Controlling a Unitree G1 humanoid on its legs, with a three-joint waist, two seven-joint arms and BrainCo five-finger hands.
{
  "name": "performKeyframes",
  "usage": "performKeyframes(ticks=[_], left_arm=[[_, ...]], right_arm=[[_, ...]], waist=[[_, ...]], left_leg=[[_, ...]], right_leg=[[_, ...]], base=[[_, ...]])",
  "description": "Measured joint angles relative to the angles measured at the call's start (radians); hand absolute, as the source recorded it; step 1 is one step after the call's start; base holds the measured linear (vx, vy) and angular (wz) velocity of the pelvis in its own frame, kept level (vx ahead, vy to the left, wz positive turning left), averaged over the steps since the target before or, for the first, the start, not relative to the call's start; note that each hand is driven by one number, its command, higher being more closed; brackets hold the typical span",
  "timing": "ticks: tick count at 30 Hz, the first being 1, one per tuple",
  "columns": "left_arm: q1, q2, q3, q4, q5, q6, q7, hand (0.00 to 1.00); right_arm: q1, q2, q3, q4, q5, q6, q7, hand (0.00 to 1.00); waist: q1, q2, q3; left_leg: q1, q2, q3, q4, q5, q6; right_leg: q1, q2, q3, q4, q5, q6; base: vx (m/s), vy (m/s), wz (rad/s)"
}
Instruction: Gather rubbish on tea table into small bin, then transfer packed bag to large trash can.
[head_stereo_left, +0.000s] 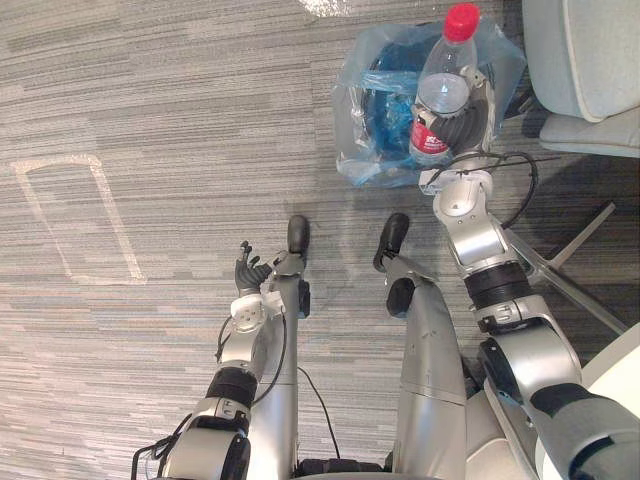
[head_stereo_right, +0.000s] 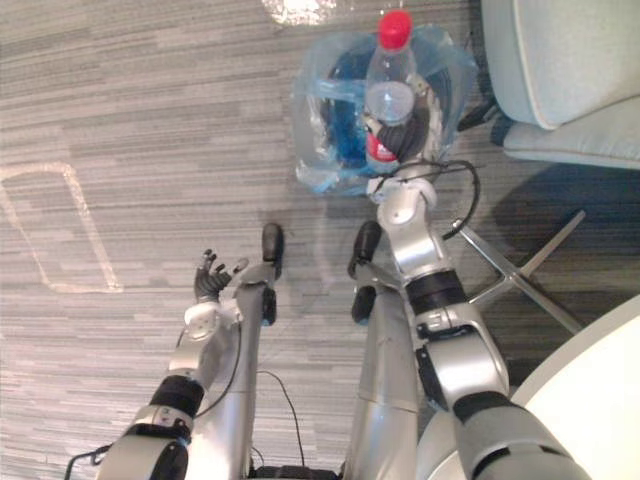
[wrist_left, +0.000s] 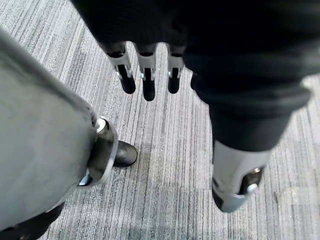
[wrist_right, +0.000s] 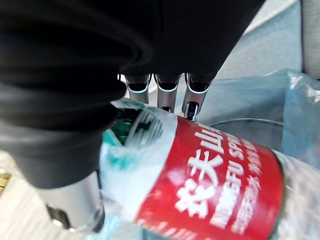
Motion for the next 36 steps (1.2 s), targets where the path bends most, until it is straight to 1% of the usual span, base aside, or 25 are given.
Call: performKeyframes(ticks=[4, 11, 15, 18, 20, 21, 22, 23, 27, 28, 29, 31, 36], left_arm=[[-0.001, 0.001, 0.000, -0.001, 0.000, 0.000, 0.000, 0.00], [-0.001, 0.012, -0.021, -0.008, 0.000, 0.000, -0.001, 0.00], [-0.001, 0.013, -0.021, -0.008, 0.000, 0.001, -0.002, 0.00], [-0.001, 0.017, -0.021, -0.008, 0.000, 0.000, -0.003, 0.00], [-0.001, 0.023, -0.021, -0.008, 0.000, -0.001, -0.005, 0.00], [-0.001, 0.024, -0.021, -0.008, 0.000, -0.001, -0.005, 0.00], [-0.002, 0.027, -0.021, -0.001, 0.000, -0.001, -0.006, 0.00], [-0.002, 0.030, -0.021, -0.001, 0.000, -0.002, -0.007, 0.00], [-0.002, 0.034, -0.021, -0.001, -0.001, -0.005, -0.010, 0.00], [-0.004, 0.036, -0.022, -0.001, -0.002, -0.012, -0.009, 0.00], [-0.004, 0.040, -0.024, -0.001, -0.003, -0.025, -0.008, 0.00], [-0.006, 0.045, -0.029, -0.006, -0.007, -0.036, -0.003, 0.00], [-0.007, 0.048, -0.042, -0.031, -0.037, -0.044, -0.002, 0.00]], right_arm=[[-0.002, 0.002, 0.001, 0.000, -0.003, 0.000, 0.000, 0.00], [0.023, 0.004, 0.022, -0.014, -0.019, 0.000, 0.001, 0.00], [0.078, 0.005, 0.054, -0.062, -0.088, 0.000, 0.009, 0.00], [0.108, 0.004, 0.080, -0.064, -0.138, 0.001, 0.019, 0.00], [0.121, 0.005, 0.095, -0.058, -0.194, 0.001, 0.033, 0.00], [0.122, 0.005, 0.096, -0.057, -0.197, 0.001, 0.034, 0.00], [0.123, 0.004, 0.111, -0.014, -0.228, 0.003, 0.040, 0.00], [0.120, 0.004, 0.118, 0.010, -0.243, 0.006, 0.041, 0.00], [0.104, 0.005, 0.122, 0.105, -0.255, 0.021, 0.041, 0.00], [0.094, 0.004, 0.128, 0.130, -0.277, 0.029, 0.042, 0.00], [0.075, 0.003, 0.131, 0.158, -0.284, 0.035, 0.043, 0.00], [0.050, 0.002, 0.137, 0.197, -0.285, 0.043, 0.044, 0.00], [0.007, 0.001, 0.160, 0.291, -0.322, 0.054, 0.050, 0.00]], waist=[[-0.004, 0.000, -0.001], [-0.005, -0.002, -0.005], [-0.007, -0.004, -0.006], [-0.007, -0.004, -0.006], [-0.007, -0.006, -0.011], [-0.007, -0.005, -0.012], [-0.008, -0.010, -0.029], [-0.009, -0.010, -0.029], [-0.010, -0.010, -0.029], [-0.009, -0.010, -0.029], [-0.009, -0.010, -0.029], [-0.010, -0.010, -0.029], [-0.007, -0.010, -0.029]], left_leg=[[-0.003, 0.002, 0.004, 0.001, 0.001, -0.001], [-0.013, 0.015, 0.009, 0.019, 0.001, 0.000], [-0.014, 0.021, 0.013, 0.025, 0.001, 0.000], [-0.017, 0.027, 0.016, 0.033, -0.001, 0.001], [-0.025, 0.035, 0.017, 0.035, -0.001, 0.002], [-0.026, 0.036, 0.017, 0.035, -0.001, 0.002], [-0.041, 0.038, 0.021, 0.035, 0.000, 0.001], [-0.043, 0.040, 0.020, 0.035, 0.000, 0.001], [-0.047, 0.040, 0.018, 0.032, 0.000, 0.001], [-0.051, 0.040, 0.018, 0.031, 0.000, 0.001], [-0.059, 0.040, 0.018, 0.029, 0.001, 0.000], [-0.070, 0.038, 0.017, 0.025, 0.004, -0.001], [-0.096, 0.029, 0.010, 0.013, 0.015, -0.007]], right_leg=[[-0.004, 0.002, 0.001, 0.002, 0.000, 0.000], [-0.005, 0.013, -0.001, 0.000, 0.007, -0.012], [-0.005, 0.016, -0.002, 0.000, 0.013, -0.019], [-0.005, 0.021, -0.002, -0.002, 0.015, -0.021], [-0.008, 0.031, -0.001, -0.014, 0.016, -0.018], [-0.009, 0.032, -0.001, -0.015, 0.017, -0.018], [-0.026, 0.033, 0.000, -0.016, 0.019, -0.018], [-0.026, 0.034, -0.001, -0.016, 0.020, -0.019], [-0.030, 0.035, -0.004, -0.016, 0.027, -0.031], [-0.036, 0.034, -0.004, -0.015, 0.027, -0.031], [-0.046, 0.034, -0.004, -0.014, 0.027, -0.031], [-0.060, 0.032, -0.004, -0.012, 0.027, -0.031], [-0.093, 0.022, -0.007, 0.005, 0.019, -0.029]], base=[[0.00, 0.000, 0.00], [-0.01, 0.010, -0.03], [-0.02, 0.011, -0.05], [-0.02, 0.011, -0.07], [-0.02, 0.009, -0.11], [-0.02, 0.008, -0.08], [0.00, 0.000, 0.00], [0.00, 0.000, 0.00], [0.00, 0.000, 0.00], [0.00, 0.000, 0.00], [0.00, 0.000, 0.00], [0.00, -0.001, 0.06], [0.00, -0.008, 0.13]])
